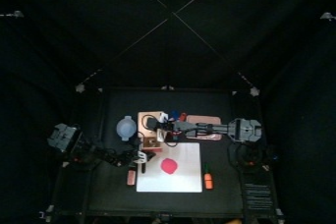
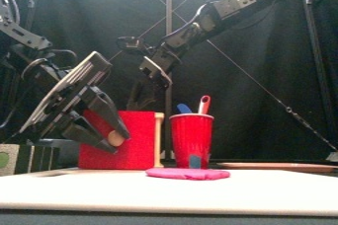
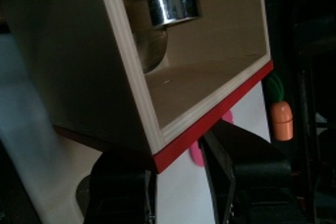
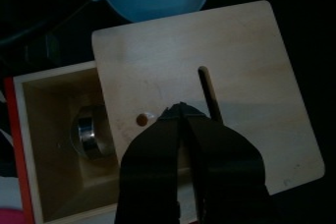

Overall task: Get the cutter from the drawer then cut the dough then place the extra dough in the bowl
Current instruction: Place the cutter on the board

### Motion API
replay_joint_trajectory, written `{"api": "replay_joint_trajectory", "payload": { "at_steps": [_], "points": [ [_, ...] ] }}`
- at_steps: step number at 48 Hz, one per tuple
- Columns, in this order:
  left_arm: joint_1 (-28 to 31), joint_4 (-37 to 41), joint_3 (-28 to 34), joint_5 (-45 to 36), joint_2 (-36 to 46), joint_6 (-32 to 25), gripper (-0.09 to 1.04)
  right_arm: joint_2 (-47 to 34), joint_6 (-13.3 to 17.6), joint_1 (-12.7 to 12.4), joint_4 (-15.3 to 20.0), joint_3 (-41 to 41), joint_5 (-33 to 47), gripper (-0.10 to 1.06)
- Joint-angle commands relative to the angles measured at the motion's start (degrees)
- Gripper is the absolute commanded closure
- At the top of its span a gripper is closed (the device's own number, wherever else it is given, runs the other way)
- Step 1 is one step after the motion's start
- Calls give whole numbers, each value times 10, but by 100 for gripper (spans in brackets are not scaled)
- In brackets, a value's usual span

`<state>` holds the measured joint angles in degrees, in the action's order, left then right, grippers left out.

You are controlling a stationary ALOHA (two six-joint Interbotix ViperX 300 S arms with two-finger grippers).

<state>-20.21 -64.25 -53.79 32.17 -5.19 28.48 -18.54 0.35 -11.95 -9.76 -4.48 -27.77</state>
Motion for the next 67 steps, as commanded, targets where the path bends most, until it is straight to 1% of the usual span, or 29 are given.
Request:
{"api": "replay_joint_trajectory", "payload": {
  "at_steps": [1, 9, 14, 27, 33, 38, 44, 53, 67],
  "points": [
    [-18, 8, 13, -10, 1, -4, 48, -13, 1, -1, 2, -2, -9, 93],
    [-18, 9, 11, -10, 0, -5, 44, -13, 1, -1, 3, 0, -9, 93],
    [-17, 10, 11, -10, 0, -5, 39, -13, 1, 0, 3, 0, -9, 93],
    [-18, 17, 6, -6, 4, -5, 15, -14, 1, 0, 3, 0, -9, 93],
    [-18, 18, 1, -4, 11, -5, 7, -14, 1, 0, 2, 0, -9, 93],
    [-18, 19, -4, -4, 19, -6, 5, -14, 1, 1, 3, 1, -9, 93],
    [-22, 33, -12, -3, 43, -6, 5, -14, 1, 0, 2, 0, -9, 93],
    [-28, 101, -18, 34, 93, -25, 6, -14, 1, 1, 4, 0, -9, 93],
    [-29, 287, -47, 78, 169, -46, 6, -14, 1, 3, 5, 4, -9, 93]
  ]
}}
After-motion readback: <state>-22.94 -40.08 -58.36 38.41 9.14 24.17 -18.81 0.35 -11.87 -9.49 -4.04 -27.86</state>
